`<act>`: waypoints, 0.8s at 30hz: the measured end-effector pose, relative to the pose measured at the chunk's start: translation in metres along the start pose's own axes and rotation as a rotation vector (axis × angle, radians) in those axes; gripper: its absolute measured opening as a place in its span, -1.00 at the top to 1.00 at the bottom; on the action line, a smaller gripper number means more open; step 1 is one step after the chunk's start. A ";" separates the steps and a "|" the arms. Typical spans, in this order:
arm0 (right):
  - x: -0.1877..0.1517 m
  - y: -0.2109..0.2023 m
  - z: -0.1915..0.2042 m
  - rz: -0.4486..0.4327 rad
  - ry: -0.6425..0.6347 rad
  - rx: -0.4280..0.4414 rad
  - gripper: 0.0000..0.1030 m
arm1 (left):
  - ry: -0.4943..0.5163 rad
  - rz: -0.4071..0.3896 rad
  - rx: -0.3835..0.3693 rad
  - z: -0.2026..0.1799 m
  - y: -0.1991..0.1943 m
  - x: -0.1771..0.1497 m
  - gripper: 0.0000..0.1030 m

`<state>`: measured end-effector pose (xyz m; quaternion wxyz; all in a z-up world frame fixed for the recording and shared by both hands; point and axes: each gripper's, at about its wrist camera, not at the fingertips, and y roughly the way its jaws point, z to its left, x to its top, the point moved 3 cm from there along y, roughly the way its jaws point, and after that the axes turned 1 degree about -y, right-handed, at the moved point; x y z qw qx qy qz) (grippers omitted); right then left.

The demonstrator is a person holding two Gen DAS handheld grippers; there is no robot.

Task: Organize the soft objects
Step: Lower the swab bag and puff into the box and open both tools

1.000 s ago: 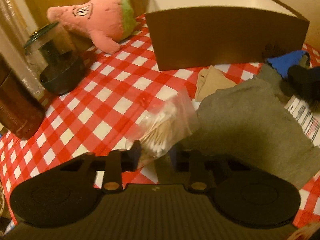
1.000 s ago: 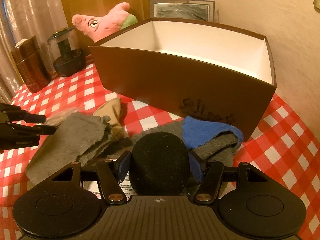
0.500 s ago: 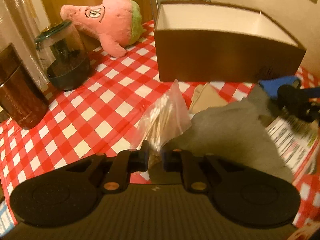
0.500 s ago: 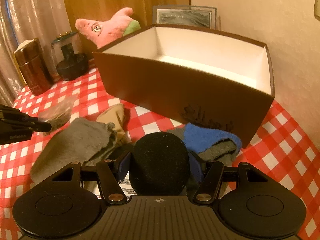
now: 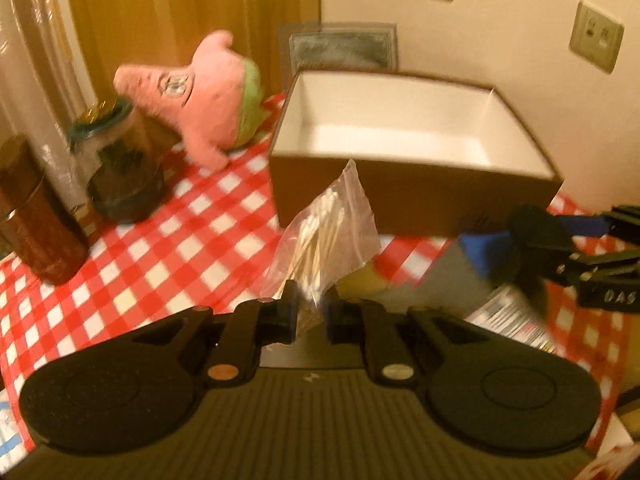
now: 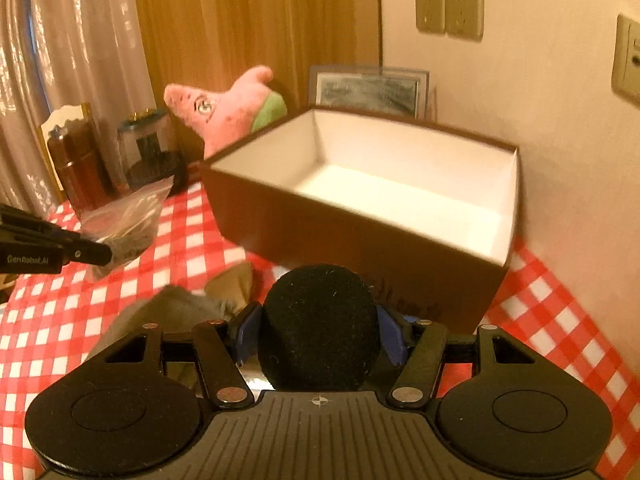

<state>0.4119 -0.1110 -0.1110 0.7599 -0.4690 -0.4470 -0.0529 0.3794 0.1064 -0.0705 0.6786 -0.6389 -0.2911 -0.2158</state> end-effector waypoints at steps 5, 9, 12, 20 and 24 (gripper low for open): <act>0.021 -0.010 -0.009 -0.054 -0.007 -0.005 -0.19 | 0.014 -0.044 -0.021 -0.018 -0.002 0.030 0.78; 0.040 -0.013 -0.019 -0.094 -0.005 -0.009 -0.19 | 0.033 -0.076 -0.035 -0.033 0.003 0.054 0.78; 0.055 -0.014 -0.027 -0.121 -0.005 -0.016 -0.19 | 0.048 -0.082 -0.044 -0.045 0.010 0.070 0.78; 0.082 0.006 -0.053 -0.154 -0.008 -0.061 -0.19 | 0.082 -0.079 -0.042 -0.064 0.039 0.103 0.78; 0.090 0.024 -0.067 -0.137 0.000 -0.074 -0.19 | 0.089 -0.074 -0.045 -0.072 0.056 0.117 0.78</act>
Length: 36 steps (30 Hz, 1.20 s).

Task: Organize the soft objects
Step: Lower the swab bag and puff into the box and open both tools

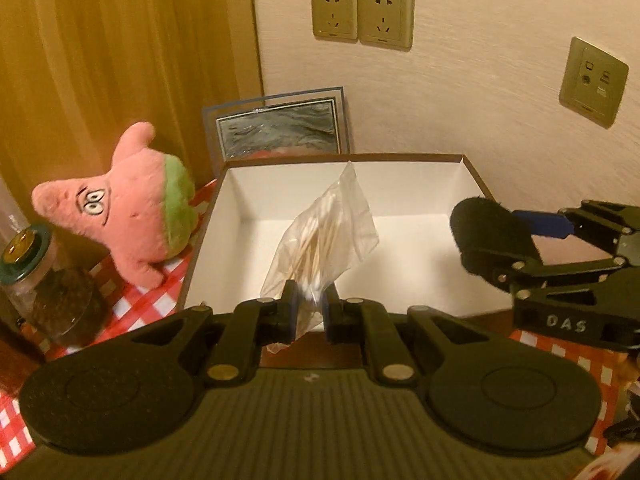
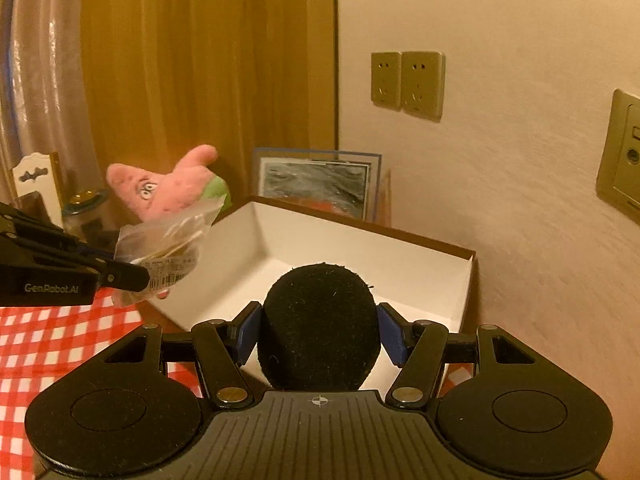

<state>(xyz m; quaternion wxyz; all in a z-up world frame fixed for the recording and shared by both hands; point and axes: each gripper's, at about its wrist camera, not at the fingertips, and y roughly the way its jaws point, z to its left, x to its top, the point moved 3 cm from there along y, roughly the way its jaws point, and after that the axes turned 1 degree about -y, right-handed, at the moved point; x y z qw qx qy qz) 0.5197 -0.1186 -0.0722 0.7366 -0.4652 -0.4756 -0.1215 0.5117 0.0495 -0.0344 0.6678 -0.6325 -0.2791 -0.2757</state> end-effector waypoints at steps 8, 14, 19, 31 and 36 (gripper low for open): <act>-0.002 0.038 -0.023 0.056 0.030 -0.010 -0.19 | 0.016 0.039 -0.004 -0.010 0.041 0.017 0.78; -0.004 0.061 -0.035 0.096 0.047 -0.020 -0.19 | 0.023 0.071 -0.011 -0.013 0.070 0.023 0.78; -0.005 0.073 -0.042 0.118 0.066 -0.021 -0.19 | 0.019 0.099 -0.021 -0.012 0.093 0.024 0.73; -0.003 0.088 -0.053 0.115 0.106 -0.004 -0.22 | 0.016 0.109 -0.003 -0.008 0.106 0.026 0.19; 0.002 0.089 -0.054 0.092 0.123 0.008 -0.33 | 0.003 0.119 0.004 -0.002 0.106 0.024 0.19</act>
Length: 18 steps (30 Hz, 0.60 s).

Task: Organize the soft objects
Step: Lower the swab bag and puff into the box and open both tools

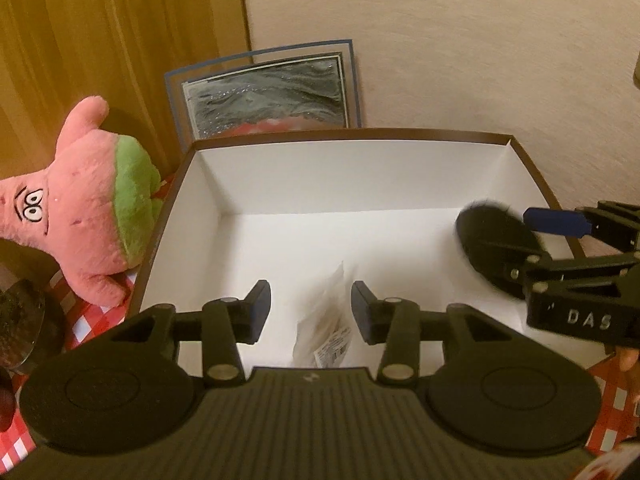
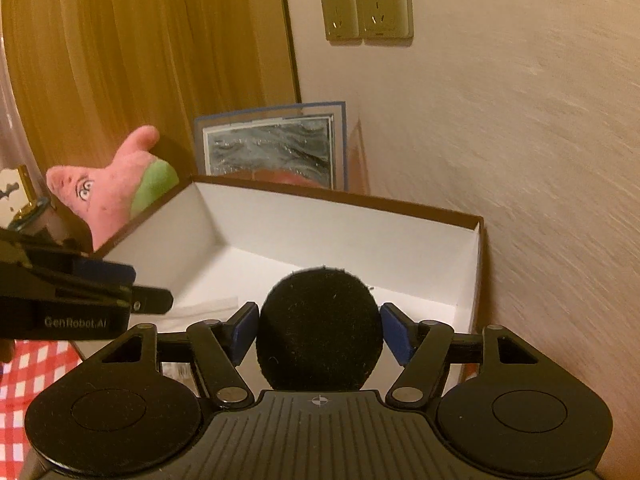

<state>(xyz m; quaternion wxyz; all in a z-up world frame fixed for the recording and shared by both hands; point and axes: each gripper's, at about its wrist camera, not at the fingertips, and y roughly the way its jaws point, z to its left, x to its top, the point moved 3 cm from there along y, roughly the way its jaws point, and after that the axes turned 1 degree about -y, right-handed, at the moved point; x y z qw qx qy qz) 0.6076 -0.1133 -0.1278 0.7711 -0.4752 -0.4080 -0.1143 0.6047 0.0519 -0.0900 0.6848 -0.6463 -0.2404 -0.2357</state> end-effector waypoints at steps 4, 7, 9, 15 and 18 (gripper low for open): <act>0.003 -0.001 -0.001 -0.019 0.011 0.008 -0.48 | 0.003 -0.003 0.003 0.001 -0.003 -0.001 0.19; 0.003 -0.003 -0.001 -0.022 0.007 0.004 -0.50 | 0.001 -0.005 0.002 0.000 -0.005 -0.001 0.19; 0.002 -0.004 -0.001 -0.020 0.008 0.004 -0.51 | 0.003 -0.006 0.002 0.000 -0.007 -0.001 0.19; -0.002 -0.010 -0.003 -0.019 0.010 0.003 -0.51 | 0.004 -0.009 0.005 -0.002 -0.013 -0.002 0.19; -0.003 -0.015 -0.002 -0.021 0.012 0.008 -0.51 | 0.000 -0.013 0.003 -0.003 -0.019 -0.004 0.19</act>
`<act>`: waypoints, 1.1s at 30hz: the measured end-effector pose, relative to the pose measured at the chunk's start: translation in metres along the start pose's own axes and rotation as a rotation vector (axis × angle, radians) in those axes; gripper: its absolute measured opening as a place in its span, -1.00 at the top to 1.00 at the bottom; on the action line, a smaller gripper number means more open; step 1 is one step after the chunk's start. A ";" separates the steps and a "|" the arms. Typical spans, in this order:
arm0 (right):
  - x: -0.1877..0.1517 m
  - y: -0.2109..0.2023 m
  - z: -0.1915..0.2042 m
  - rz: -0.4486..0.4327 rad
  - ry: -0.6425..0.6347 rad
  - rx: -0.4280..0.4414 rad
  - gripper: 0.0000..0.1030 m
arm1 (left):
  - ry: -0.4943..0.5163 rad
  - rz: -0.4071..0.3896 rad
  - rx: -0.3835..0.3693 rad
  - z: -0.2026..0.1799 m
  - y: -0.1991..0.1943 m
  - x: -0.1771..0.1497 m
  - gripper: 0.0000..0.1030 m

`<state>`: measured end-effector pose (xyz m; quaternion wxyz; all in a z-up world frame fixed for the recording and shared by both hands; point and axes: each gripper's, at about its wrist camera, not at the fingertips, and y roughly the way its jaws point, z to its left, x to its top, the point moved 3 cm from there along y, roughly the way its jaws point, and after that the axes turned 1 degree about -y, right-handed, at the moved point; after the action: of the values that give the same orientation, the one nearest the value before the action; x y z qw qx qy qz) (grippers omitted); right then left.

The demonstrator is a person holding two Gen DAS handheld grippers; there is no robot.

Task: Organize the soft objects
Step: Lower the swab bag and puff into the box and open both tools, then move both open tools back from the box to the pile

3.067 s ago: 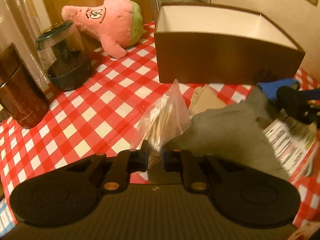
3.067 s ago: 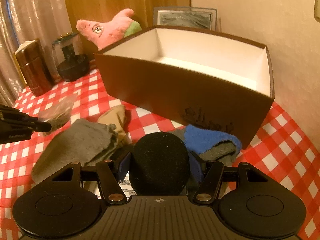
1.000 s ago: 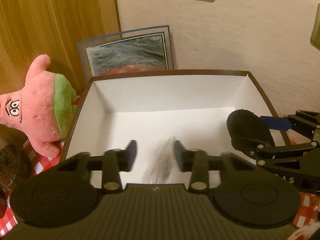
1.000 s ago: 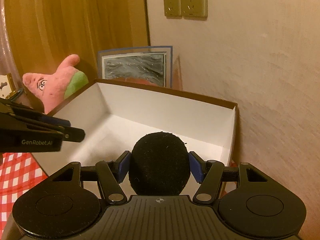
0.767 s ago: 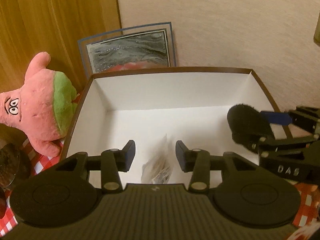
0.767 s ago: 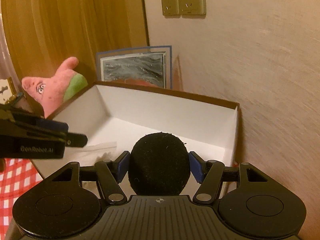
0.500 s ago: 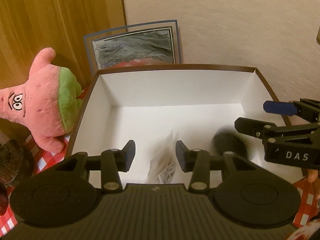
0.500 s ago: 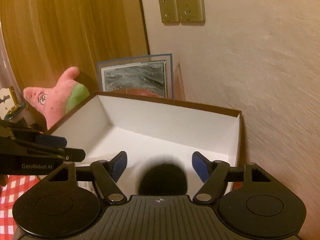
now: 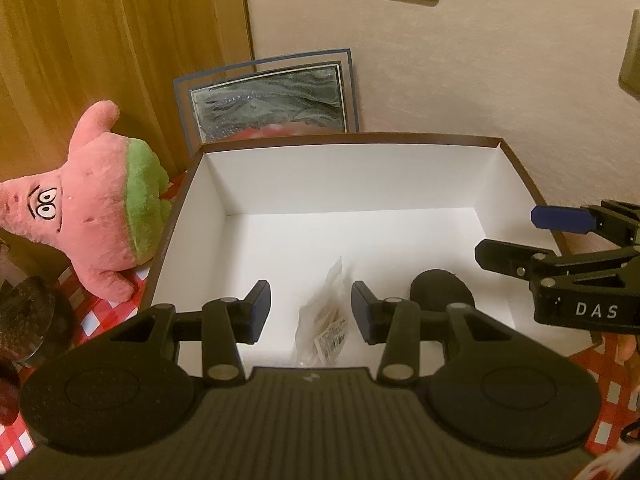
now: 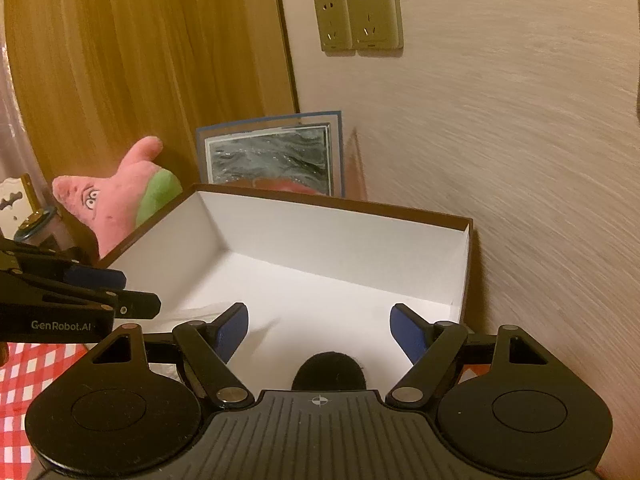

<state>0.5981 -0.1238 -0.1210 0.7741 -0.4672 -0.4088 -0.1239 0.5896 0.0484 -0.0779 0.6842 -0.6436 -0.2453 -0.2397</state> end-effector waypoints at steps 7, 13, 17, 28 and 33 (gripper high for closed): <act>-0.002 -0.021 0.004 -0.025 0.003 0.016 -0.51 | -0.016 -0.016 -0.008 0.001 -0.024 -0.009 0.19; -0.009 -0.047 0.009 -0.041 0.026 0.039 -0.51 | -0.038 -0.036 -0.006 0.011 -0.056 -0.028 0.18; -0.016 -0.067 0.014 -0.051 0.033 0.045 -0.51 | -0.048 -0.054 0.008 0.019 -0.084 -0.044 0.16; -0.047 -0.122 0.038 -0.054 0.036 0.084 -0.51 | -0.110 -0.083 0.036 0.044 -0.152 -0.100 0.13; -0.068 -0.140 0.051 -0.026 0.045 0.110 -0.51 | -0.144 -0.078 0.040 0.054 -0.176 -0.133 0.10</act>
<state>0.4479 -0.1695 -0.0735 0.8060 -0.4156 -0.4034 -0.1217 0.3729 0.0945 -0.0269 0.6678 -0.6352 -0.3234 -0.2144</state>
